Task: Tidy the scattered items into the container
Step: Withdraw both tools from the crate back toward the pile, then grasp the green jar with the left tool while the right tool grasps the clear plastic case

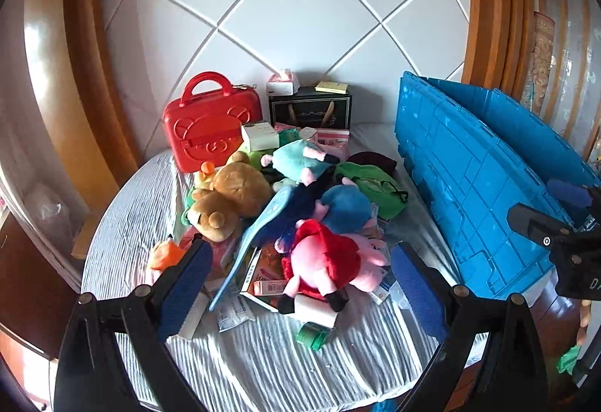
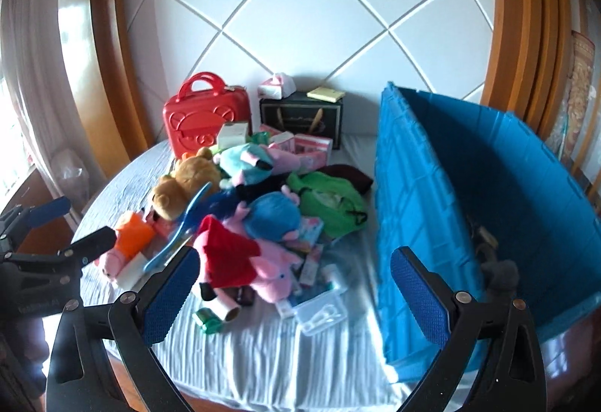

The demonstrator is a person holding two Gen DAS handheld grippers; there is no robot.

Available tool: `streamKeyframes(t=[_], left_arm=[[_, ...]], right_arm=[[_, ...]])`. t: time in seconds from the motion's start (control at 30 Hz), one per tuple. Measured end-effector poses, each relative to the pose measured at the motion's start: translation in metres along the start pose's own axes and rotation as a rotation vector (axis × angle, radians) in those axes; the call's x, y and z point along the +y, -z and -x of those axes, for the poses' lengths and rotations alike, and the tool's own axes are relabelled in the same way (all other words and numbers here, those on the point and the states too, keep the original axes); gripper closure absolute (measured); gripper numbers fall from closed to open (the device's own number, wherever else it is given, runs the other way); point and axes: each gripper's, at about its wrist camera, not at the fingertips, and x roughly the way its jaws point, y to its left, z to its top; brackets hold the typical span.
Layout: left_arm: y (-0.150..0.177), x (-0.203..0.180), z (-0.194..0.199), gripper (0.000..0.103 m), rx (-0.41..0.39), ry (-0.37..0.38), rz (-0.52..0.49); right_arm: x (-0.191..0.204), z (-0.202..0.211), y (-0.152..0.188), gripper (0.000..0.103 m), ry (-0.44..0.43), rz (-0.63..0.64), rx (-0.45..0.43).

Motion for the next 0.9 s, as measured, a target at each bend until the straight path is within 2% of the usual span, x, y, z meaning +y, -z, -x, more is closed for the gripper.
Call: streamKeyframes(t=[0.23, 0.4, 0.5, 0.6, 0.77, 0.9], left_arm=[[0.031, 0.072, -0.028, 0.006, 0.029, -0.081, 0.148], [0.063, 0.094, -0.067, 0.006, 0.149, -0.151, 0.192], [0.087, 0.084, -0.098, 0.006, 0.215, -0.126, 0.182], [0.112, 0.061, -0.125, 0.006, 0.243, -0.100, 0.151], [0.146, 0.022, -0.168, 0.006, 0.306, -0.039, 0.082], [0.164, 0.005, -0.200, 0.006, 0.357, -0.010, 0.053]], right_arm=[[0.018, -0.048, 0.029, 0.000, -0.053, -0.013, 0.098], [0.007, -0.101, 0.057, 0.000, -0.074, -0.058, 0.173], [-0.005, -0.135, 0.079, 0.000, -0.057, -0.094, 0.240], [-0.013, -0.162, 0.104, 0.000, -0.045, -0.114, 0.288], [-0.021, -0.185, 0.137, 0.000, -0.013, -0.142, 0.307], [-0.026, -0.197, 0.156, 0.000, -0.005, -0.172, 0.332]])
